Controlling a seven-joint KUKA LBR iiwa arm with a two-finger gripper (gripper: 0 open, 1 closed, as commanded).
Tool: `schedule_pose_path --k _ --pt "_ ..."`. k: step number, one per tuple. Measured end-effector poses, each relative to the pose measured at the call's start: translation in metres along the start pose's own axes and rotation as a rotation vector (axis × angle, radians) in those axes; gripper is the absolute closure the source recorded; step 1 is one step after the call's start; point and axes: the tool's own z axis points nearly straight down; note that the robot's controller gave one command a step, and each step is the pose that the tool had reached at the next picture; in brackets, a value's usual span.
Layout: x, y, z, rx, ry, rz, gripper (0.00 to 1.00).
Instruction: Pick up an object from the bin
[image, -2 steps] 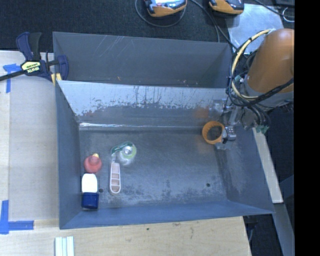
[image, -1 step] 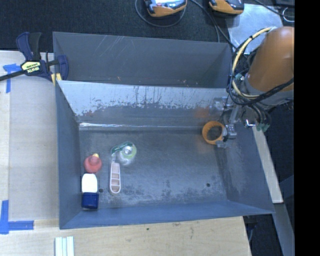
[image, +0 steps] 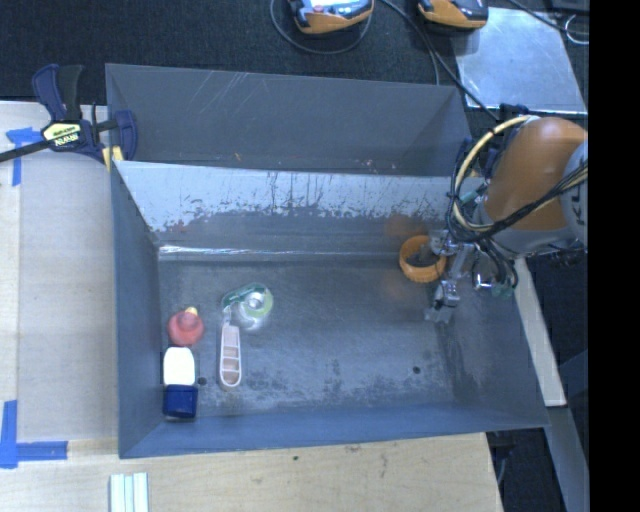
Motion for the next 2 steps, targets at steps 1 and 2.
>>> schedule_pose_path --k 1,2 --pt "-0.009 0.015 0.018 -0.001 0.002 0.123 0.00" --pt "-0.006 0.034 0.018 0.000 -0.001 -0.438 0.00"
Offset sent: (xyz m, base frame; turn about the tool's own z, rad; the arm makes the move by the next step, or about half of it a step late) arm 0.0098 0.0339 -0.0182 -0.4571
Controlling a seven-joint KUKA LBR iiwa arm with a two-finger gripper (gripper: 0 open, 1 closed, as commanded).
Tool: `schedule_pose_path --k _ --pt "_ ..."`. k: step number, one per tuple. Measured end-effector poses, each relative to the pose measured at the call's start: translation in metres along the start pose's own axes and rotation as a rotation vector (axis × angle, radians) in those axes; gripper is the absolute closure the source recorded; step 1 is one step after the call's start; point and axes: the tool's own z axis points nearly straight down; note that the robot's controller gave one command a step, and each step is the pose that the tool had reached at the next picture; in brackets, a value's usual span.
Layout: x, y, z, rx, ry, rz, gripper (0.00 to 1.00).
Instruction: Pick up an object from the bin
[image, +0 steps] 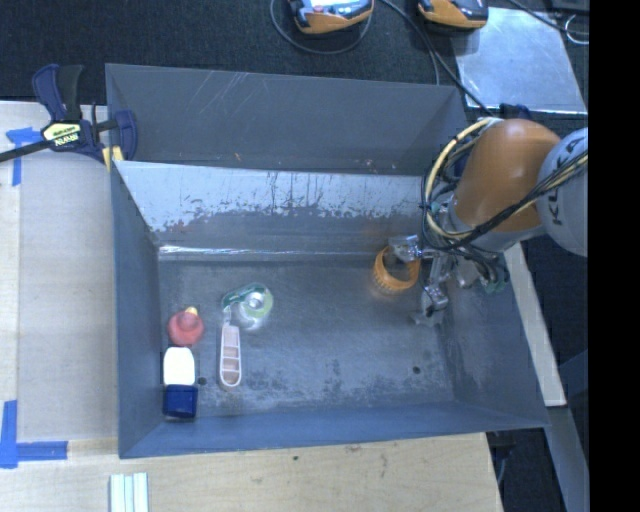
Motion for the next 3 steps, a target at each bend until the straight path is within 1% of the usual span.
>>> schedule_pose_path --k 1,2,3 --pt "0.0088 -0.0001 0.0001 -0.001 0.003 0.562 0.00" --pt "0.0021 -0.0008 -0.0004 0.003 -0.003 0.184 1.00" --pt "0.0009 -0.0008 -0.0006 0.003 -0.005 0.071 1.00"
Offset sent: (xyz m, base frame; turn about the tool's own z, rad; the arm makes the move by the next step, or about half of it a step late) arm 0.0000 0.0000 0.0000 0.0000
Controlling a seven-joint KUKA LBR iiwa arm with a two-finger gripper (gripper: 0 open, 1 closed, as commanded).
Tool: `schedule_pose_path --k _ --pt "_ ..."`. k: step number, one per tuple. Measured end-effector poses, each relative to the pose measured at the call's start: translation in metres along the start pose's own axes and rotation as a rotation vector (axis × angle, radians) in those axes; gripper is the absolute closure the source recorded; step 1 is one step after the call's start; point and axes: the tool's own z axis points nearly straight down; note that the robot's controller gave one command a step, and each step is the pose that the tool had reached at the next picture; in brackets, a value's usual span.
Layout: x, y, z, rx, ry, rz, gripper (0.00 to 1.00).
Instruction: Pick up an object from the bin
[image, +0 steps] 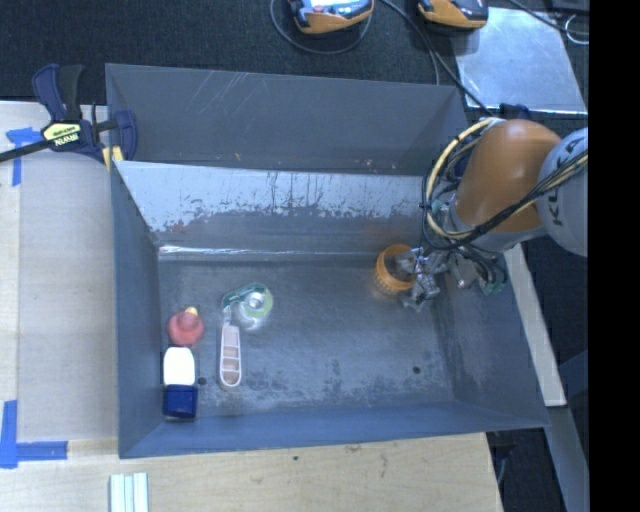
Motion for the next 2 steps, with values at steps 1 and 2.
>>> schedule_pose_path --k 1,2 --pt "0.001 0.000 -0.005 -0.002 0.003 -0.062 1.00" --pt "0.002 0.001 -0.021 -0.004 0.007 -0.059 1.00"
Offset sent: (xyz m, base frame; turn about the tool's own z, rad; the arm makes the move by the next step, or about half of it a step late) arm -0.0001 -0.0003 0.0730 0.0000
